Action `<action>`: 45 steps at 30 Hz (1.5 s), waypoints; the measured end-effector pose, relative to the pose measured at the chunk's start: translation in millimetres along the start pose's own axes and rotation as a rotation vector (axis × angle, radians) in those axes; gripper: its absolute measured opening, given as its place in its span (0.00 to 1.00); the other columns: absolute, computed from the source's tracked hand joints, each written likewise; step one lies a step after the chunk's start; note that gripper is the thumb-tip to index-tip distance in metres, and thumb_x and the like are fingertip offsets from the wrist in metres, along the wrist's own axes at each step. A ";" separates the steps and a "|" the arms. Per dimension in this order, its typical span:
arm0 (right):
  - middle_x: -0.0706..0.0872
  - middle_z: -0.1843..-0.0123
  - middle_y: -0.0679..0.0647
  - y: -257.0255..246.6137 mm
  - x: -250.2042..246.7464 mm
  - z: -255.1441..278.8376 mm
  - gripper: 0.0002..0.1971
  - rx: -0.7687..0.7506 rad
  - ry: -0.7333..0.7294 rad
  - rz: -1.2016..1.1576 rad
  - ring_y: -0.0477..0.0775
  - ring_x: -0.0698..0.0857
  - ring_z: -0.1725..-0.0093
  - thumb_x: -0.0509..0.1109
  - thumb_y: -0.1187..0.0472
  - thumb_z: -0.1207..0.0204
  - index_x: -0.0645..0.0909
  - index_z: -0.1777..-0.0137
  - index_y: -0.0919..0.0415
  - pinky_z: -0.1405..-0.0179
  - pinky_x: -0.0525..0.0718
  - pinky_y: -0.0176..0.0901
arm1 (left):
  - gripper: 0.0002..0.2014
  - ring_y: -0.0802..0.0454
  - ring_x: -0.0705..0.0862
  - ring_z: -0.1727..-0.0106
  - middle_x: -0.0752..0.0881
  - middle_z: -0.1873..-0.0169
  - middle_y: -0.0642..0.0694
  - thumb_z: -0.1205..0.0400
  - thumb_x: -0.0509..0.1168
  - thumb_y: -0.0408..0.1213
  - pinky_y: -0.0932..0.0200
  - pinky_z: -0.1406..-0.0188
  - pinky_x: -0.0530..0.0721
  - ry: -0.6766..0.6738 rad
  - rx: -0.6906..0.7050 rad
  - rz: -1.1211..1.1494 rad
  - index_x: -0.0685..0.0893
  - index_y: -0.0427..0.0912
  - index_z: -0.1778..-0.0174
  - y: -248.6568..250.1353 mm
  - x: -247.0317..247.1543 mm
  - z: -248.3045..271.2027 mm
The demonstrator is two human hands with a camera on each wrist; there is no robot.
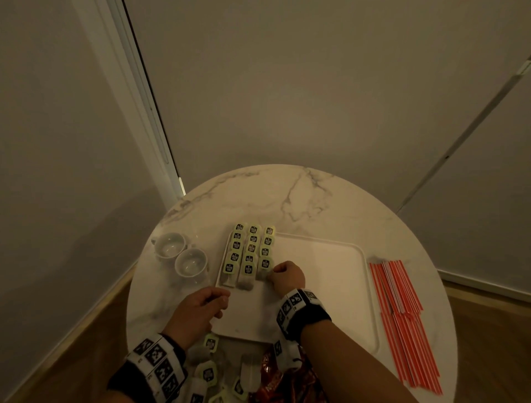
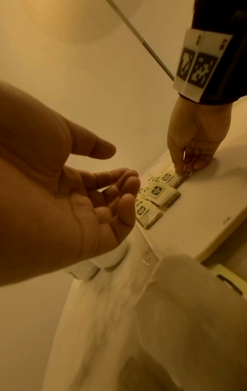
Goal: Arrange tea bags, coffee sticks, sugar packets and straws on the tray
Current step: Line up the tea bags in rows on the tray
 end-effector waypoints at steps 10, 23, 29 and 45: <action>0.89 0.50 0.54 -0.3 1.8 1.2 0.08 -0.093 -0.078 -0.056 0.52 0.84 0.51 0.70 0.66 0.26 0.86 0.49 0.56 0.45 0.84 0.44 | 0.05 0.51 0.82 0.61 0.86 0.61 0.44 0.18 0.66 0.32 0.64 0.70 0.76 -0.007 0.034 -0.097 0.86 0.44 0.52 -1.6 1.6 9.2; 0.86 0.59 0.55 8.3 -19.9 75.9 0.04 -0.141 -0.254 -0.260 0.52 0.83 0.64 0.68 0.68 0.22 0.82 0.50 0.61 0.66 0.82 0.43 | 0.19 0.50 0.82 0.43 0.82 0.42 0.47 0.25 0.67 0.48 0.61 0.51 0.78 -0.272 0.076 -1.070 0.79 0.46 0.40 -33.5 64.3 32.4; 0.85 0.59 0.49 17.0 -20.4 122.4 0.06 -0.293 -0.374 -0.072 0.44 0.84 0.66 0.70 0.65 0.23 0.82 0.54 0.52 0.68 0.81 0.35 | 0.31 0.43 0.71 0.37 0.69 0.34 0.43 0.24 0.66 0.50 0.47 0.39 0.76 -0.403 0.422 -1.364 0.65 0.45 0.27 -47.4 101.0 50.1; 0.86 0.49 0.46 25.3 -34.4 131.4 0.12 -0.354 -0.402 0.153 0.47 0.85 0.53 0.70 0.65 0.26 0.82 0.49 0.47 0.47 0.87 0.45 | 0.11 0.48 0.80 0.43 0.78 0.50 0.50 0.17 0.59 0.40 0.59 0.45 0.74 -0.214 0.443 -1.043 0.80 0.42 0.42 -20.3 89.9 36.0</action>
Point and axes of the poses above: each hand's wrist, its own z-axis away from the middle knuckle, its own x-axis out of the palm, y = z × x, the point moved 7 cm from there along -z, towards the middle knuckle
